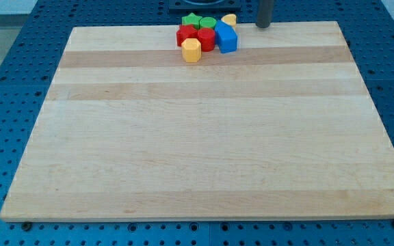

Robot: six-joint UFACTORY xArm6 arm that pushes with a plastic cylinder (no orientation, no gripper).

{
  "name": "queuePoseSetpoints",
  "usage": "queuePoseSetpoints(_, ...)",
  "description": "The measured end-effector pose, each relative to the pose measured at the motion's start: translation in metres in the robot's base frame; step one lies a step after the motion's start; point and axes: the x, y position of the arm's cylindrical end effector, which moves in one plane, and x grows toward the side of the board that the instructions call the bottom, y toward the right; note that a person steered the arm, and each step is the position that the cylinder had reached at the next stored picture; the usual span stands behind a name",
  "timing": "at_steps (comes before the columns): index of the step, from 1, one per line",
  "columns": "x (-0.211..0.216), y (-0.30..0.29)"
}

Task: Push the heart into the green circle

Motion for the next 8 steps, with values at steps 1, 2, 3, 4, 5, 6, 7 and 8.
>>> queuePoseSetpoints(1,0.000,-0.015)
queuePoseSetpoints(2,0.001,-0.026)
queuePoseSetpoints(3,0.001,-0.040)
queuePoseSetpoints(4,0.001,-0.058)
queuePoseSetpoints(5,0.001,-0.071)
queuePoseSetpoints(6,0.001,-0.081)
queuePoseSetpoints(7,0.002,-0.089)
queuePoseSetpoints(8,0.005,-0.089)
